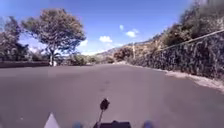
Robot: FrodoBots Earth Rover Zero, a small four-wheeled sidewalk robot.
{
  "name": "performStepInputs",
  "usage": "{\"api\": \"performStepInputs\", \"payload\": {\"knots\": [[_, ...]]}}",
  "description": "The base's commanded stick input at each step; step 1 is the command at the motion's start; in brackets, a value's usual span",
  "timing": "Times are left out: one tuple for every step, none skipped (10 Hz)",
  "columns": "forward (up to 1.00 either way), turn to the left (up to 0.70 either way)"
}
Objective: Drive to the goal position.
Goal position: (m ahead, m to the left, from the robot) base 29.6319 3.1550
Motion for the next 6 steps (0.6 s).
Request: {"api": "performStepInputs", "payload": {"knots": [[0.5, 0.0], [0.5, 0.0], [0.5, 0.0], [0.5, 0.0], [0.5, 0.0], [0.5, -0.5]]}}
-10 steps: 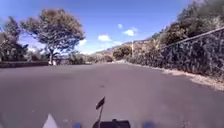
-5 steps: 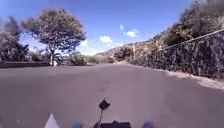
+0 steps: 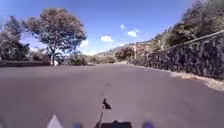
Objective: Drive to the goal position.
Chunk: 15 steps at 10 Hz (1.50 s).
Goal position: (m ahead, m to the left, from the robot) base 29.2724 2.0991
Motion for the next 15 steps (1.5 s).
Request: {"api": "performStepInputs", "payload": {"knots": [[0.5, -0.5], [0.5, -0.5], [0.5, -0.5], [0.5, -0.5], [0.5, -0.5], [0.5, -0.5], [0.5, -0.5], [0.5, 0.0], [0.5, 0.0], [0.5, 0.0], [0.5, 0.0], [0.5, 0.0], [0.5, 0.0], [0.5, 0.0], [0.5, 0.0]]}}
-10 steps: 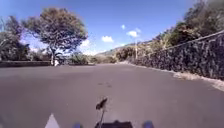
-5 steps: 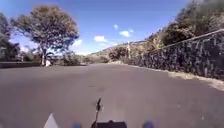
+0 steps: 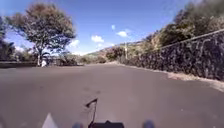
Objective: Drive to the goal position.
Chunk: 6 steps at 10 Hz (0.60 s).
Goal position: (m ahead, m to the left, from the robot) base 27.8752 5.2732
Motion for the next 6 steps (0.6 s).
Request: {"api": "performStepInputs", "payload": {"knots": [[0.5, 0.0], [0.5, 0.0], [0.5, 0.0], [0.5, 0.0], [0.5, 0.0], [0.5, 0.0]]}}
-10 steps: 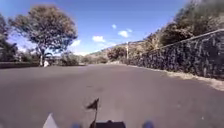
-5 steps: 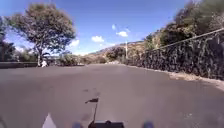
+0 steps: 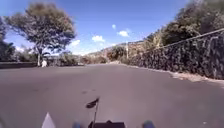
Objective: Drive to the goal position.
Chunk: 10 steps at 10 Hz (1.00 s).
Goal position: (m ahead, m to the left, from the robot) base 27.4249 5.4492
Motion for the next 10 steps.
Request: {"api": "performStepInputs", "payload": {"knots": [[0.5, 0.0], [0.5, 0.0], [0.5, 0.0], [0.5, 0.0], [0.5, 0.0], [0.5, 0.0], [0.5, 0.0], [0.5, 0.0], [0.5, 0.0], [0.5, 0.0]]}}
